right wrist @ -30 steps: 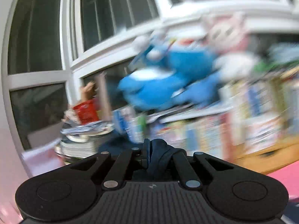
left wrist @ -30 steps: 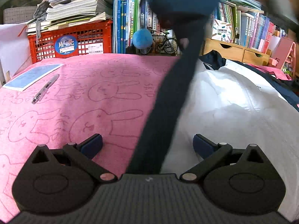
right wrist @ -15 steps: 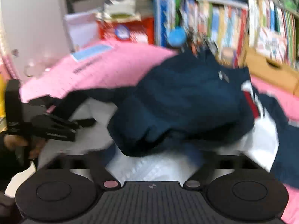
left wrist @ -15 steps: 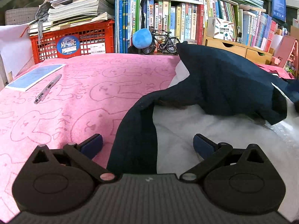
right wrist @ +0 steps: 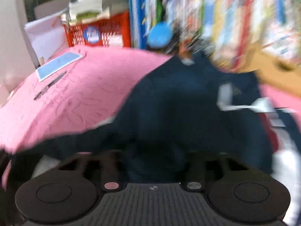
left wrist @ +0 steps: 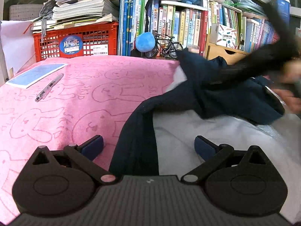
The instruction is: Fold clothes
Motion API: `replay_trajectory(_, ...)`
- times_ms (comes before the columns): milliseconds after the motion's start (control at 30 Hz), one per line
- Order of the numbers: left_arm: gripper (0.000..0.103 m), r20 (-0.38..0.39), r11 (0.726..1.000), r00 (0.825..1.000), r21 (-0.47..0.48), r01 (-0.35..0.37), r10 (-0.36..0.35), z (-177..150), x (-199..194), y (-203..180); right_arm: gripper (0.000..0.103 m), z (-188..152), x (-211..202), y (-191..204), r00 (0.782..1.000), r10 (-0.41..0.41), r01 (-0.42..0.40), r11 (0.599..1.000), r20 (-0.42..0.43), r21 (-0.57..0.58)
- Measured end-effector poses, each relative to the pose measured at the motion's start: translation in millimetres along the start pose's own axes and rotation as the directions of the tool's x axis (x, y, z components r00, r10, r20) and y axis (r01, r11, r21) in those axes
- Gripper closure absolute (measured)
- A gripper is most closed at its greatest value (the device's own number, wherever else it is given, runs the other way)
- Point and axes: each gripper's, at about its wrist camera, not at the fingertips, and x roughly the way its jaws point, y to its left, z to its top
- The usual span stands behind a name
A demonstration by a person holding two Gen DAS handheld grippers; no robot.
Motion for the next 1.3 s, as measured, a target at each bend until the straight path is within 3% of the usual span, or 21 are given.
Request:
replay_trajectory(100, 0.000, 0.008, 1.000, 1.000, -0.014, 0.005, -0.005, -0.7, -1.6, 1.7, 0.085, 38.1, 39.8, 43.6, 0.993, 0.107, -0.106, 0.994, 0.048, -0.029)
replay_trajectory(167, 0.000, 0.011, 1.000, 1.000, -0.028, 0.002, -0.002, -0.6, -3.1, 4.3, 0.081, 56.5, 49.4, 61.1, 0.958, 0.275, -0.275, 0.961, 0.079, -0.009)
replay_trajectory(200, 0.000, 0.005, 0.999, 1.000, -0.031, -0.008, 0.008, 0.7, -3.4, 6.0, 0.075, 62.7, 49.9, 65.6, 0.934, 0.343, -0.346, 0.938, 0.095, 0.010)
replay_trajectory(267, 0.000, -0.007, 0.999, 1.000, -0.037, -0.028, 0.028, 3.4, -4.1, 9.4, 0.046, 65.0, 36.0, 68.2, 0.927, 0.350, -0.355, 0.934, 0.132, 0.021)
replay_trajectory(333, 0.000, -0.020, 0.997, 0.997, -0.019, -0.081, 0.080, 9.9, -6.7, 12.5, 0.041, 56.1, 5.1, 66.1, 0.933, 0.305, -0.306, 0.952, 0.189, -0.024)
replay_trajectory(433, 0.000, 0.032, 0.995, 0.996, 0.042, -0.090, 0.088, 27.6, -17.5, 13.3, 0.032, 26.3, -22.7, 19.4, 0.966, 0.136, -0.146, 0.989, 0.218, 0.032)
replay_trajectory(500, 0.000, 0.055, 0.992, 0.995, 0.093, -0.089, 0.084, 39.7, -18.3, 11.1, 0.030, 6.0, -40.4, -13.3, 0.973, 0.016, -0.034, 0.996, 0.229, 0.077)
replay_trajectory(567, 0.000, 0.024, 0.982, 0.996, 0.168, -0.085, 0.082, 50.5, 1.7, 1.5, 0.030, -14.3, -58.1, -45.9, 0.967, -0.104, 0.077, 0.990, 0.234, 0.122)
replay_trajectory(667, 0.000, -0.027, 0.958, 0.995, 0.273, -0.081, 0.092, 64.5, 33.8, -12.7, 0.030, -44.8, -84.7, -94.9, 0.931, -0.282, 0.241, 0.952, 0.231, 0.189)
replay_trajectory(733, 0.000, -0.062, 0.938, 0.987, 0.325, -0.121, 0.149, 65.1, 60.9, -21.4, 0.030, -61.6, -82.2, -109.6, 0.913, -0.358, 0.321, 0.927, 0.197, 0.195)
replay_trajectory(800, 0.000, -0.038, 0.908, 0.968, 0.358, -0.217, 0.246, 64.6, 78.8, -22.6, 0.030, -69.1, -75.6, -116.4, 0.912, -0.367, 0.333, 0.924, 0.182, 0.190)
replay_trajectory(933, 0.000, 0.050, 0.847, 0.896, 0.307, -0.434, 0.442, 66.6, 82.3, 7.0, 0.030, -74.0, -62.3, -120.9, 0.917, -0.356, 0.327, 0.929, 0.180, 0.175)
replay_trajectory(1033, 0.000, 0.036, 0.831, 0.861, 0.243, -0.500, 0.507, 61.6, 78.0, 35.6, 0.030, -69.4, -57.8, -110.2, 0.923, -0.329, 0.307, 0.942, 0.198, 0.134)
replay_trajectory(1067, 0.000, 0.037, 0.797, 0.824, 0.235, -0.557, 0.565, 57.7, 79.6, 43.1, 0.028, -67.5, -56.9, -105.3, 0.926, -0.317, 0.299, 0.947, 0.204, 0.116)
replay_trajectory(1100, 0.000, 0.039, 0.749, 0.776, 0.234, -0.620, 0.630, 52.7, 82.8, 50.1, 0.027, -66.4, -51.9, -101.0, 0.922, -0.338, 0.328, 0.941, 0.188, 0.081)
replay_trajectory(1133, 0.000, 0.026, 0.734, 0.755, 0.219, -0.643, 0.655, 49.8, 82.7, 58.0, 0.028, -65.0, -47.6, -99.8, 0.912, -0.374, 0.372, 0.927, 0.167, 0.048)
replay_trajectory(1167, 0.000, 0.002, 0.750, 0.763, 0.184, -0.636, 0.646, 50.0, 79.9, 66.9, 0.028, -63.5, -43.6, -99.2, 0.899, -0.413, 0.415, 0.910, 0.146, 0.014)
replay_trajectory(1200, 0.000, -0.009, 0.777, 0.785, 0.150, -0.611, 0.619, 49.3, 73.8, 73.2, 0.028, -62.0, -39.6, -98.6, 0.884, -0.451, 0.457, 0.889, 0.127, -0.020)
replay_trajectory(1267, 0.001, -0.021, 0.844, 0.848, 0.116, -0.524, 0.530, 47.2, 61.7, 77.0, 0.028, -60.4, -40.6, -99.4, 0.815, -0.571, 0.578, 0.813, 0.099, -0.068)
replay_trajectory(1300, 0.001, -0.016, 0.864, 0.869, 0.116, -0.490, 0.495, 46.2, 55.8, 75.2, 0.028, -60.3, -44.8, -97.8, 0.762, -0.639, 0.648, 0.756, 0.105, -0.094)
